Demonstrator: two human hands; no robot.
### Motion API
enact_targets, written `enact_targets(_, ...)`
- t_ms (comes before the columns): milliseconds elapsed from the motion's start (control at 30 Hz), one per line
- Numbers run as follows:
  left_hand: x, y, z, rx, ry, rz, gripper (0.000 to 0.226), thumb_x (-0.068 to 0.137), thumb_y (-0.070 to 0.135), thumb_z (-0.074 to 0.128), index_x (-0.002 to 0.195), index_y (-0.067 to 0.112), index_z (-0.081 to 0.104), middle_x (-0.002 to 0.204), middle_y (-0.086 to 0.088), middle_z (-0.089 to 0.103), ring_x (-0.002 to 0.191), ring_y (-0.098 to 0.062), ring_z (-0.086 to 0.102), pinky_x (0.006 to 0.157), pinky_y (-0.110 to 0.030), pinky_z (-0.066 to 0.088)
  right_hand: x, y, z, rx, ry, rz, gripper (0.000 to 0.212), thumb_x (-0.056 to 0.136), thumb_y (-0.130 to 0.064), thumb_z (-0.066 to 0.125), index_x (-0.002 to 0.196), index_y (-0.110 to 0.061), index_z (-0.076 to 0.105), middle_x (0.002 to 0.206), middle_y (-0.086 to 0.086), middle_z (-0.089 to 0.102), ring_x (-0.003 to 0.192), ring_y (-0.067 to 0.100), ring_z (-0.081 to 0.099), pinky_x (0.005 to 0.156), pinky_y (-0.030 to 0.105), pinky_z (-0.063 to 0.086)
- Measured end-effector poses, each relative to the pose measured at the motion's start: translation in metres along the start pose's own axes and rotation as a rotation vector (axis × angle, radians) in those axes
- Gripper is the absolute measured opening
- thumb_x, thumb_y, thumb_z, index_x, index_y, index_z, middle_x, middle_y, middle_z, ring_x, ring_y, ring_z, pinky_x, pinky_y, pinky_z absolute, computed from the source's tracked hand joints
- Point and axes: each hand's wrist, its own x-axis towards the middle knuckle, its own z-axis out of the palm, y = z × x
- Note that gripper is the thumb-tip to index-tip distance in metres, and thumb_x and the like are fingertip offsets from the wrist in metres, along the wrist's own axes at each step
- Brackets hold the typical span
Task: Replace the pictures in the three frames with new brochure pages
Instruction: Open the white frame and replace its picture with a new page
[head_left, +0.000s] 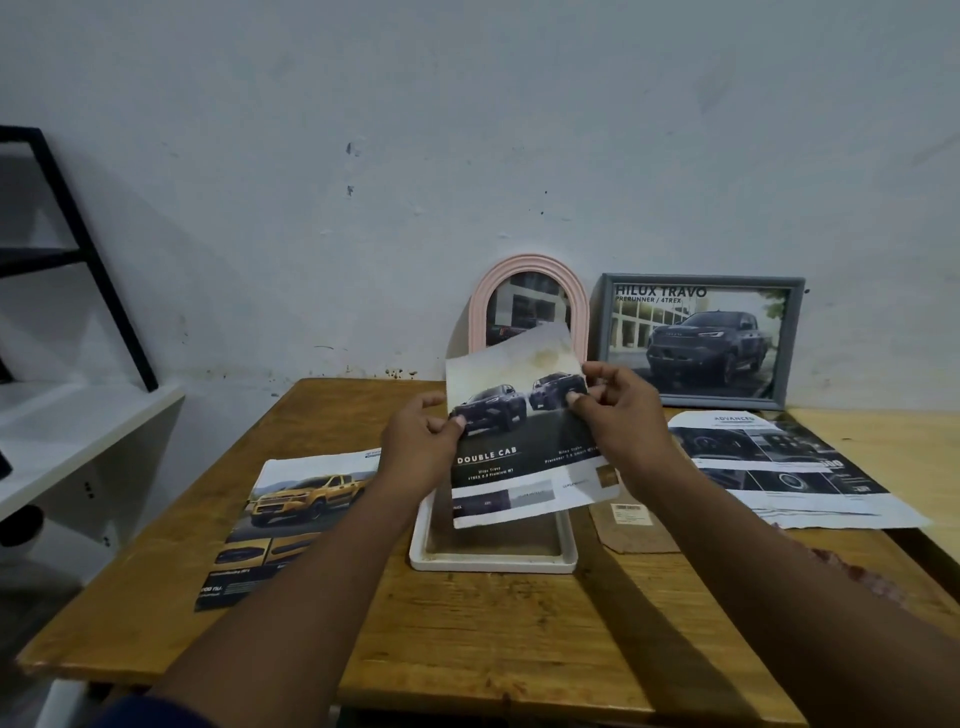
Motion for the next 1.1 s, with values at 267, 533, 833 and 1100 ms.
enact_targets(267, -0.007, 0.041, 0.081, -0.050, -0.122, 0.077, 0.026, 0.095, 0.020, 0.071, 0.116, 0.026, 0.058, 0.104, -0.001, 0.069, 0.091, -0.016, 0.069, 0.073, -0.033, 0.063, 0.010, 0.002, -0.101, -0.305, 0.109, -0.011, 0.033, 0.097, -0.013, 0.063, 0.128, -0.019, 0.058, 0.104, 0.003, 0.066, 0.094, 0.022, 0.065, 0.078, 0.041, 0.060)
enact_targets(533, -0.029, 0.087, 0.219, -0.084, -0.153, 0.110, 0.004, 0.097, 0.018, 0.067, 0.094, 0.021, 0.068, 0.087, 0.007, 0.068, 0.076, -0.005, 0.061, 0.060, -0.019, 0.042, 0.021, 0.010, -0.212, -0.630, 0.222, 0.001, 0.038, 0.092, -0.005, 0.068, 0.128, -0.013, 0.064, 0.121, 0.012, 0.065, 0.100, 0.028, 0.063, 0.081, 0.036, 0.055)
enact_targets(833, -0.027, 0.072, 0.293, 0.281, -0.438, 0.237, 0.029, 0.095, 0.037, 0.062, 0.119, 0.022, 0.070, 0.113, 0.000, 0.072, 0.104, -0.024, 0.064, 0.092, -0.043, 0.055, 0.057, 0.065, -0.267, -1.014, 0.161, 0.037, 0.029, 0.088, -0.004, 0.061, 0.112, -0.011, 0.075, 0.125, 0.015, 0.063, 0.109, 0.032, 0.057, 0.082, 0.033, 0.047)
enact_targets(1100, -0.016, 0.040, 0.302, 1.067, -0.595, 0.528, 0.050, 0.096, 0.063, 0.043, 0.133, 0.033, 0.059, 0.143, -0.008, 0.050, 0.136, -0.034, 0.037, 0.112, -0.051, 0.024, 0.054, 0.110, -0.242, -1.230, -0.140, 0.192, 0.034, 0.094, -0.039, 0.057, 0.128, -0.034, 0.060, 0.143, -0.001, 0.051, 0.132, 0.030, 0.041, 0.107, 0.056, 0.035)
